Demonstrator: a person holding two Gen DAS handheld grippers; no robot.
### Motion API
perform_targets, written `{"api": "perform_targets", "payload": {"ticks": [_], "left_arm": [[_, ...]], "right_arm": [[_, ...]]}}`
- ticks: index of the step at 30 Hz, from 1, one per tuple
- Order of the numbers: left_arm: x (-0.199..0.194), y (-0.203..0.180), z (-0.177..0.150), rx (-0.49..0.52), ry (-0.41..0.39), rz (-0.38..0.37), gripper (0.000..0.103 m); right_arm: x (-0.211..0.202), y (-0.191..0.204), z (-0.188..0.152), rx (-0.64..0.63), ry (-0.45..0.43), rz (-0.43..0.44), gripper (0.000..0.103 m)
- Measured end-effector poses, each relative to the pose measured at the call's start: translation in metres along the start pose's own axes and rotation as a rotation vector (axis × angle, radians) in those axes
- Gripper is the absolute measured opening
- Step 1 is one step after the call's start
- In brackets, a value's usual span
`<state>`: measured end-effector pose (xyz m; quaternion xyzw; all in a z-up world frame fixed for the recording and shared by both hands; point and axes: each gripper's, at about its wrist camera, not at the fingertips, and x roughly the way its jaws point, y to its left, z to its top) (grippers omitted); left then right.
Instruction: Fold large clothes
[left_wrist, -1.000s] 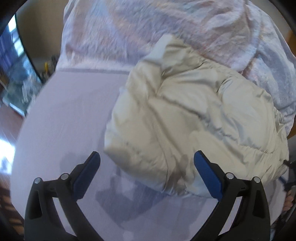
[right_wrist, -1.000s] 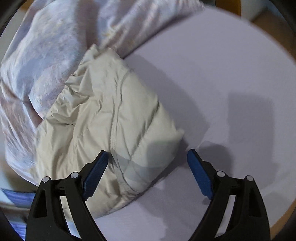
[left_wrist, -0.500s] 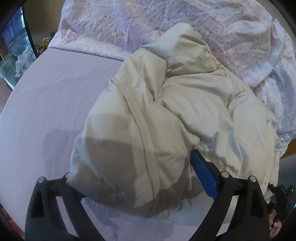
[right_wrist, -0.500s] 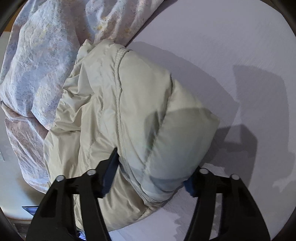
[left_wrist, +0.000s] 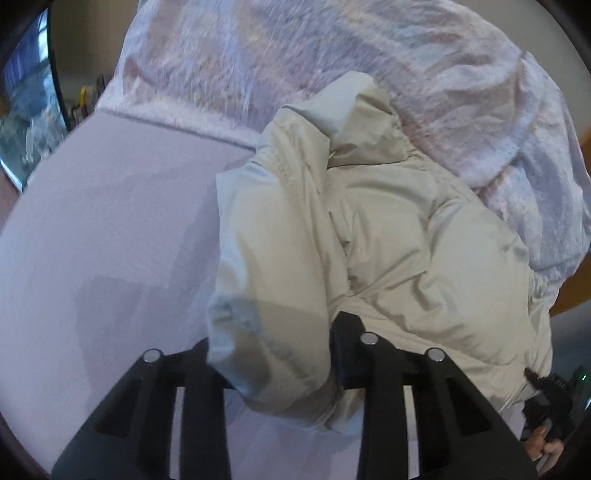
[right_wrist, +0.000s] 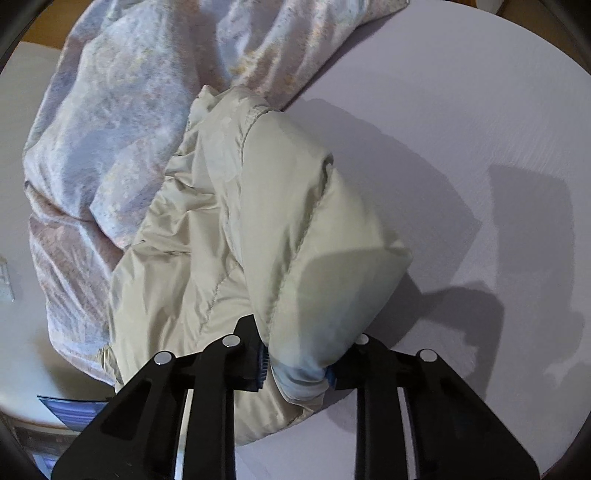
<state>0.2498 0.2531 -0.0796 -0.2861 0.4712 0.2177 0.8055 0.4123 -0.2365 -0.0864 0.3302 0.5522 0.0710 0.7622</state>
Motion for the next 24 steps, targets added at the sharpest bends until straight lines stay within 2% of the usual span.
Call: {"api": "perform_targets", "payload": {"ticks": [3, 10, 15, 19, 21, 23, 24], "left_arm": [[-0.018, 0.003, -0.001, 0.020, -0.016, -0.007, 0.029], [-0.062, 0.029, -0.043, 0.050, 0.005, -0.020, 0.030], [-0.083, 0.052, -0.078, 0.040, 0.028, -0.014, 0.030], [-0.095, 0.059, -0.093, 0.039, 0.030, 0.003, 0.031], [-0.096, 0.061, -0.098, 0.042, 0.031, 0.013, 0.034], [-0.094, 0.065, -0.101, 0.032, 0.038, 0.035, 0.043], [-0.093, 0.067, -0.103, 0.023, 0.039, 0.047, 0.044]], "right_arm": [[-0.004, 0.000, -0.005, -0.012, 0.023, 0.013, 0.022], [-0.024, -0.022, -0.046, -0.052, 0.100, 0.013, 0.022], [-0.038, -0.030, -0.074, -0.098, 0.115, 0.001, 0.022], [-0.048, -0.041, -0.088, -0.107, 0.126, 0.001, 0.023], [-0.051, -0.043, -0.091, -0.132, 0.129, -0.028, 0.028], [-0.055, -0.040, -0.090, -0.168, 0.125, -0.091, 0.044], [-0.059, -0.036, -0.088, -0.196, 0.112, -0.140, 0.048]]}}
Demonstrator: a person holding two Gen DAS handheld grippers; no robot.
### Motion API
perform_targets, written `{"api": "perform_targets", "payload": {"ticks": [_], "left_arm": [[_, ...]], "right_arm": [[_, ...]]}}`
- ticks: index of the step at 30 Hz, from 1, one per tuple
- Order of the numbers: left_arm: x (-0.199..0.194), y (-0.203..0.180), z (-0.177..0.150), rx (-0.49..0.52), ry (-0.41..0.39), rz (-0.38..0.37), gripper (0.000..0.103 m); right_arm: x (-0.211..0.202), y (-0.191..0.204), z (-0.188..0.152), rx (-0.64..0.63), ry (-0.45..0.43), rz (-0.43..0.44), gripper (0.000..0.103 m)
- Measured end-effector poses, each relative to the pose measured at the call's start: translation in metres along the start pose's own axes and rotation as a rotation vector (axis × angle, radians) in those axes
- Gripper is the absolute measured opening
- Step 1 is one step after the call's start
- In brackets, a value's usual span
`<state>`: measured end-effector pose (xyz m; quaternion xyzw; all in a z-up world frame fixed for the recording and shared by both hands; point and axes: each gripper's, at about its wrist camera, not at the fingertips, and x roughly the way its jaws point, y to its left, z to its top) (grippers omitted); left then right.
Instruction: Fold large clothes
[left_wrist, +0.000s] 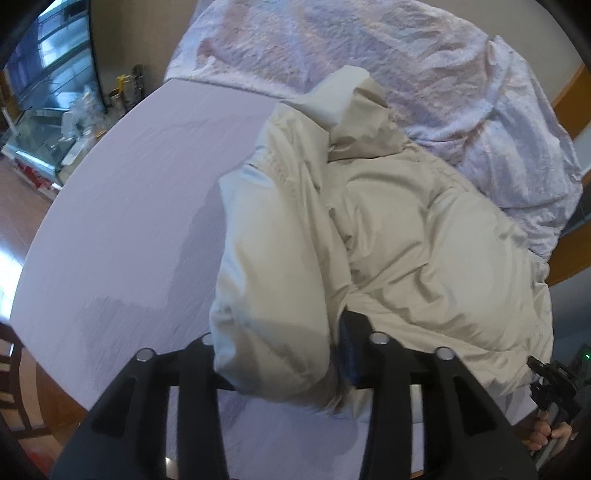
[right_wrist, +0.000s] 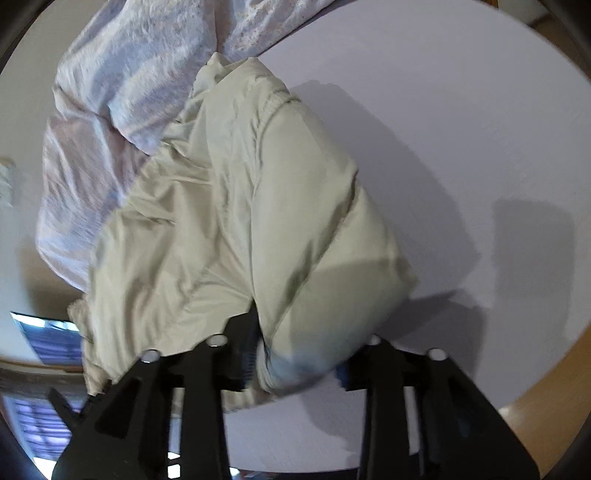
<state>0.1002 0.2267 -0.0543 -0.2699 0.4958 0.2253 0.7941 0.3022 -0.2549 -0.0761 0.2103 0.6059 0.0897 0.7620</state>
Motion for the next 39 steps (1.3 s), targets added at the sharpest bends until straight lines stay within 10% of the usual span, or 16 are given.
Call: {"api": "perform_targets", "payload": {"ticks": [7, 20, 39], "left_arm": [[-0.005, 0.001, -0.001, 0.007, -0.012, 0.023, 0.074], [0.005, 0.002, -0.004, -0.040, 0.012, -0.027, 0.079], [0.024, 0.016, -0.001, -0.207, 0.016, -0.146, 0.082]], "right_arm": [[-0.049, 0.026, 0.012, -0.179, -0.275, -0.322, 0.066], [0.027, 0.169, -0.032, -0.583, -0.111, -0.129, 0.065], [0.096, 0.179, -0.061, -0.696, -0.118, -0.216, 0.066]]}}
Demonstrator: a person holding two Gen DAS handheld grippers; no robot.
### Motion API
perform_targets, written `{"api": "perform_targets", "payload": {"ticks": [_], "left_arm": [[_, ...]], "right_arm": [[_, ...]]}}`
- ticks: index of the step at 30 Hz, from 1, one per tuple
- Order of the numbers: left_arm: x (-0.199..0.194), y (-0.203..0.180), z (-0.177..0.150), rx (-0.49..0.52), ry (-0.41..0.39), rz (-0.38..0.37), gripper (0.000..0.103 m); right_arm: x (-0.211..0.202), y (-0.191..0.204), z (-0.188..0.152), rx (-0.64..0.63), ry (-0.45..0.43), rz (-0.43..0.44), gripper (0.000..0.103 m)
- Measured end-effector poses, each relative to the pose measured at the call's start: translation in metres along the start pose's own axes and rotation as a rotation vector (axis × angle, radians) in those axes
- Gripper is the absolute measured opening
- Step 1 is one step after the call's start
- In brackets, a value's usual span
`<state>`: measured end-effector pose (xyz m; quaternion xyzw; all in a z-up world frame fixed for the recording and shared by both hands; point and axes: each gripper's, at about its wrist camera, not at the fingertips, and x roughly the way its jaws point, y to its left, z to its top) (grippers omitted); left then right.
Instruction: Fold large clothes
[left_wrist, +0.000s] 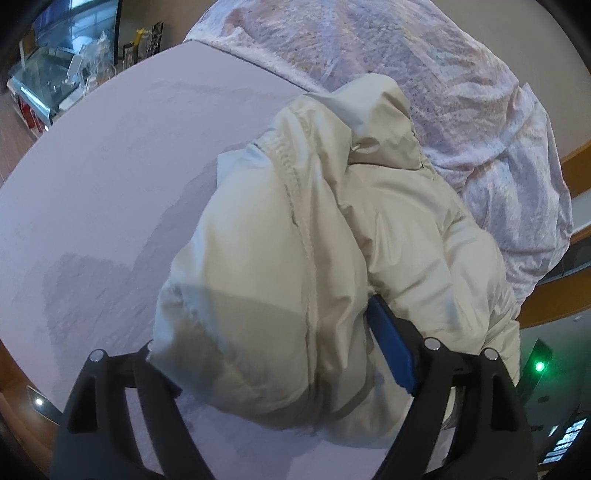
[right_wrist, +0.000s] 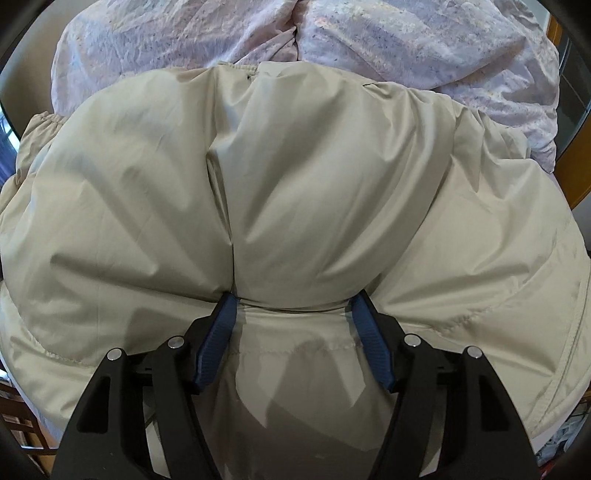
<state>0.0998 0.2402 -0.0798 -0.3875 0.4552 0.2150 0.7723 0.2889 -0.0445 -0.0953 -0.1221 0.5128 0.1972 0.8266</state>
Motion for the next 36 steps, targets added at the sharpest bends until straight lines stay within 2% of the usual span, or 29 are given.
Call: {"api": "perform_targets", "payload": {"ticks": [3, 8, 11, 16, 24, 30, 36], "left_arm": [[0.002, 0.002, 0.001, -0.035, -0.004, -0.020, 0.077], [-0.007, 0.000, 0.005, -0.035, -0.035, -0.056, 0.041], [-0.014, -0.006, 0.005, -0.006, -0.052, -0.070, 0.031], [-0.037, -0.027, 0.003, 0.057, -0.109, -0.106, 0.025], [-0.083, -0.091, -0.001, 0.196, -0.188, -0.255, 0.024], [-0.104, -0.149, -0.021, 0.324, -0.207, -0.349, 0.024], [-0.108, -0.201, -0.041, 0.413, -0.201, -0.397, 0.025]], "right_arm": [[-0.001, 0.000, -0.002, 0.002, -0.005, 0.002, 0.066], [-0.001, -0.001, -0.001, 0.008, -0.012, 0.004, 0.066], [-0.003, 0.000, -0.003, 0.009, -0.020, 0.002, 0.066], [-0.004, 0.001, -0.004, 0.009, -0.022, 0.005, 0.066], [-0.006, -0.002, -0.004, 0.008, -0.025, 0.021, 0.066], [-0.010, -0.010, -0.005, 0.011, -0.030, 0.068, 0.067], [-0.023, -0.031, -0.010, 0.024, -0.041, 0.136, 0.066]]}}
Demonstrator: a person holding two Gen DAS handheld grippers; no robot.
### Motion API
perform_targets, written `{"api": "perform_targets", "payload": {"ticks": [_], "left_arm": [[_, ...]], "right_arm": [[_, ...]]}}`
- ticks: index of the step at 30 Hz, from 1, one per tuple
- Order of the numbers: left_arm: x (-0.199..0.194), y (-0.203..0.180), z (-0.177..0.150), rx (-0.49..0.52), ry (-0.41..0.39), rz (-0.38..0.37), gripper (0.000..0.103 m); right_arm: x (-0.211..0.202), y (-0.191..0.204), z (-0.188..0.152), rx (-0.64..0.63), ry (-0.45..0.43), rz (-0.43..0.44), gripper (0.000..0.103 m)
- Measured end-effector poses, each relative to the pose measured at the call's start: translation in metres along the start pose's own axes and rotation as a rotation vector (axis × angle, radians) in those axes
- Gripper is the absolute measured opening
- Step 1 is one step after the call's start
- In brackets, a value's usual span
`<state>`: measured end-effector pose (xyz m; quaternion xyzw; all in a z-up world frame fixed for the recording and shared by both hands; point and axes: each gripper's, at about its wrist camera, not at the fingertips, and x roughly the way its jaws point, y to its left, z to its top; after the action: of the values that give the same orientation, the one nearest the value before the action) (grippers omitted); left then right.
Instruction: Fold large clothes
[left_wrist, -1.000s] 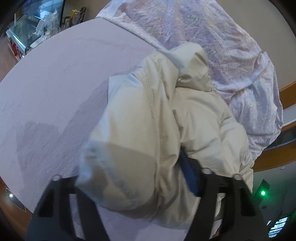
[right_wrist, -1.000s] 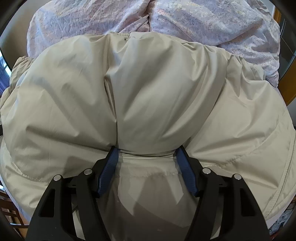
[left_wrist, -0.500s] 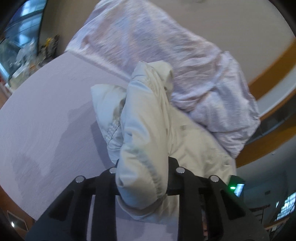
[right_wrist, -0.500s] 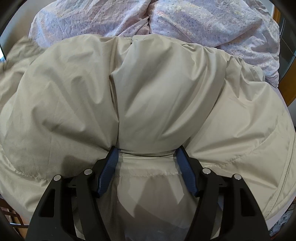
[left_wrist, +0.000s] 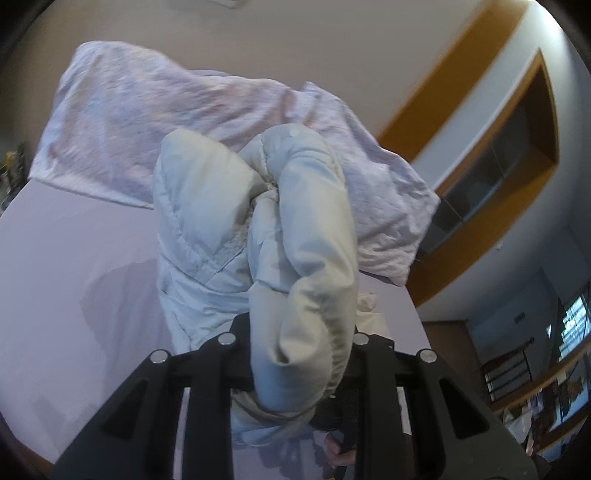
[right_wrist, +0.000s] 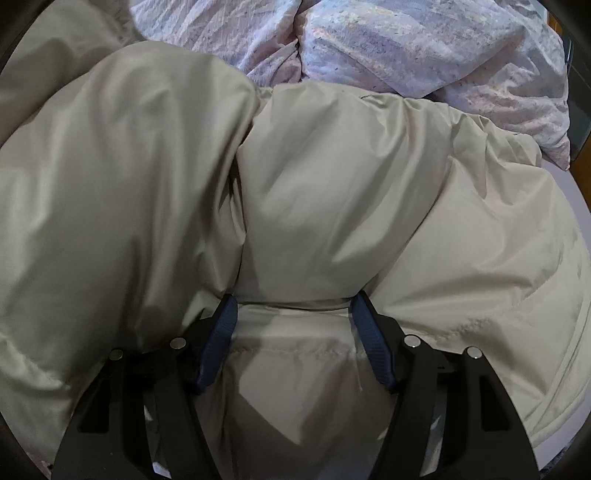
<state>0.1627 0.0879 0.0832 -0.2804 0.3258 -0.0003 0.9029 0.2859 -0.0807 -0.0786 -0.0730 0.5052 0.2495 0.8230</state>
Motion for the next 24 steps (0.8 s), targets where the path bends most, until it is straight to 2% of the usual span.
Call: {"api": "perform_targets", "payload": {"ticks": [11, 17, 24], "left_arm": [[0.053, -0.080, -0.013, 0.090, 0.072, -0.091, 0.026], [0.092, -0.119, -0.025, 0.136, 0.147, -0.132, 0.027], [0.142, -0.160, -0.051, 0.185, 0.264, -0.167, 0.029]], "right_arm": [[-0.058, -0.068, -0.020, 0.040, -0.095, 0.033, 0.066], [-0.082, -0.108, -0.035, 0.090, -0.133, -0.039, 0.066], [-0.096, -0.159, -0.059, 0.198, -0.132, -0.089, 0.067]]}}
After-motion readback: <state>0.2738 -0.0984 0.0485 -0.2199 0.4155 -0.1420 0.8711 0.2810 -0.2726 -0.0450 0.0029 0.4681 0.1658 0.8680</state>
